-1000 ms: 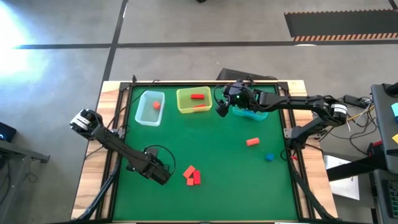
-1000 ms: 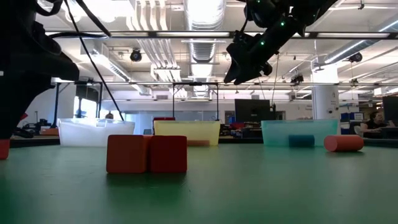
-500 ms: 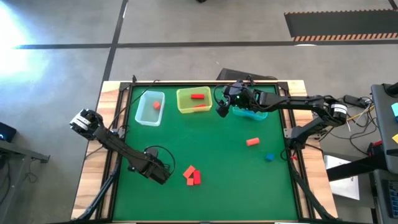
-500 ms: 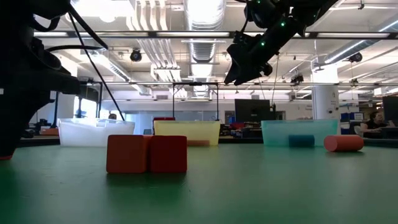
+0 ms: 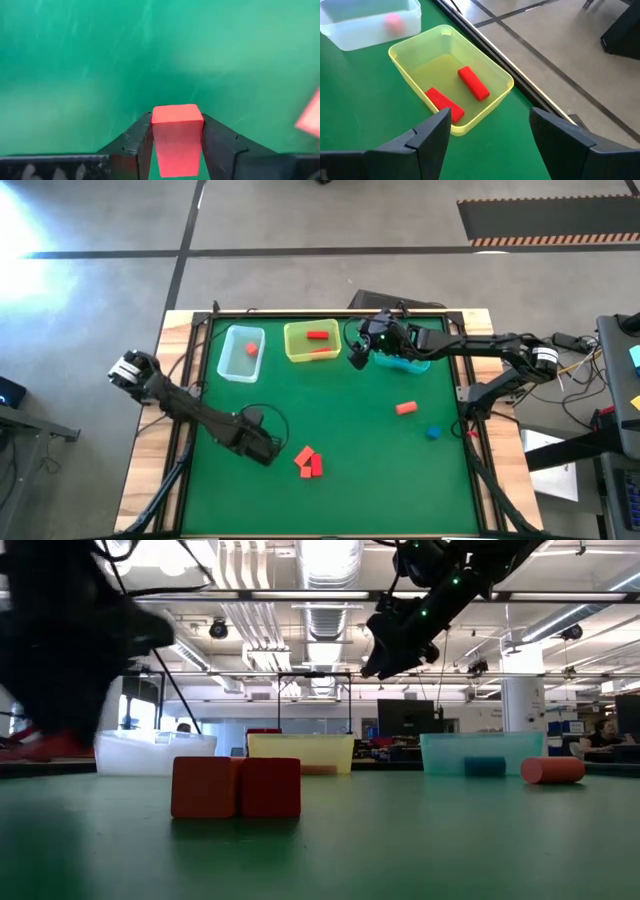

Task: Sort & place blocks by color
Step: Put the red block into the yellow bin

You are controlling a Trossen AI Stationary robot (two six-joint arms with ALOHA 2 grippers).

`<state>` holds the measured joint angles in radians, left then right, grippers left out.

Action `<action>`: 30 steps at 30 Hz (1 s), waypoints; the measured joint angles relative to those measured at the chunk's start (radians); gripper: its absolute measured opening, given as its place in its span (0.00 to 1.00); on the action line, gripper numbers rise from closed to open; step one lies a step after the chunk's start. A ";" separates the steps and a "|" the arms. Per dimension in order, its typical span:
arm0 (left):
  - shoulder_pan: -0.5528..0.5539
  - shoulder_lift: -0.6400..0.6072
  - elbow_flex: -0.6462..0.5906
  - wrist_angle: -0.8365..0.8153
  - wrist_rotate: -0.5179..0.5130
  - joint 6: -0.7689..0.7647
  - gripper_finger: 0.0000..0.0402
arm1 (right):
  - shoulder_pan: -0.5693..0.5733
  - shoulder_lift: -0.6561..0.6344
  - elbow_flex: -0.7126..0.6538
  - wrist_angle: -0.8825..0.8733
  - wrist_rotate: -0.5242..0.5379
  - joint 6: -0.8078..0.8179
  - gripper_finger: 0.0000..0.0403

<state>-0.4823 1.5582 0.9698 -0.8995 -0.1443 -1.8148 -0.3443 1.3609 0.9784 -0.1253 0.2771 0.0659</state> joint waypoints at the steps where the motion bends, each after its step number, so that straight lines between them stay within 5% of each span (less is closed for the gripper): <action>1: 0.022 -0.011 0.007 0.001 -0.028 0.049 0.29 | 0.000 0.000 -0.003 -0.001 0.000 0.000 0.64; 13: 0.453 -0.053 0.125 0.073 -0.152 0.936 0.29 | 0.000 -0.005 -0.013 -0.094 -0.026 0.001 0.64; 21: 0.710 -0.054 0.128 0.469 -0.152 1.529 0.29 | 0.000 -0.086 -0.041 -0.107 -0.026 0.005 0.64; 30: 0.894 0.030 0.103 0.843 -0.151 1.824 0.29 | 0.000 -0.208 -0.111 -0.097 -0.023 0.015 0.64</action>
<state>0.4118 1.5879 1.0731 -0.0565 -0.2953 0.0094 -0.3447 1.1532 0.8674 -0.2227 0.2544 0.0814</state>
